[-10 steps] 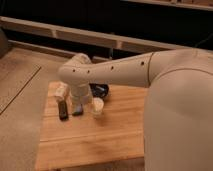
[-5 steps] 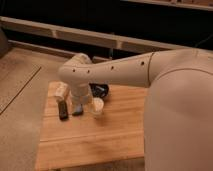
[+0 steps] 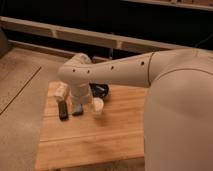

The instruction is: Stand the bottle upright

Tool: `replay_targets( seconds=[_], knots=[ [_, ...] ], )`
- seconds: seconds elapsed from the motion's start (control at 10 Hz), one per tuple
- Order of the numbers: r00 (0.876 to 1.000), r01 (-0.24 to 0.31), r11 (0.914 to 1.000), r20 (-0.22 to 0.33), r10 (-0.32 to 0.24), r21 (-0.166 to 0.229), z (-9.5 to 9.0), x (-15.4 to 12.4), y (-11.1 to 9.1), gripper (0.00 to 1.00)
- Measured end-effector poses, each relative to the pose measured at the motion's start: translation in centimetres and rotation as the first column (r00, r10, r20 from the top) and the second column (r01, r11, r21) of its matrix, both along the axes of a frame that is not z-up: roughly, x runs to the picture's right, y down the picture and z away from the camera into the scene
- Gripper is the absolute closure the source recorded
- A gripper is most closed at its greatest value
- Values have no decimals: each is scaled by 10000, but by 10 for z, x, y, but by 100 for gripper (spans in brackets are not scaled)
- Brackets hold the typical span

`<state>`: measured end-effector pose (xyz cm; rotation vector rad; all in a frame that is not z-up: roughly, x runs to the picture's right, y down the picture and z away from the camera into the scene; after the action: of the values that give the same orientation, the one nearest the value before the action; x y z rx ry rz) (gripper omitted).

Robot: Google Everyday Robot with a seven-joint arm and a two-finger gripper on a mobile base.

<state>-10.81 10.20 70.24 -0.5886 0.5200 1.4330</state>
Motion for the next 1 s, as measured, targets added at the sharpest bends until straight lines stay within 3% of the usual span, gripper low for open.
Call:
replay_targets(
  seconds=[0.1, 0.3, 0.4, 0.6, 0.8, 1.0],
  knots=[
    [9999, -34, 9998, 114, 31, 201, 2, -1, -8, 35],
    [9978, -250, 9931, 643, 177, 1142, 13, 3, -46, 35],
    [9941, -332, 9833, 1079, 139, 1792, 18, 6, -74, 35],
    [9831, -288, 9677, 1825, -179, 2503, 21, 3, -107, 35],
    [9605, -9, 9485, 2642, -873, 3166, 22, 4, -139, 35],
    [9504, 80, 9403, 2898, -1130, 3403, 22, 5, -151, 35]
  ],
)
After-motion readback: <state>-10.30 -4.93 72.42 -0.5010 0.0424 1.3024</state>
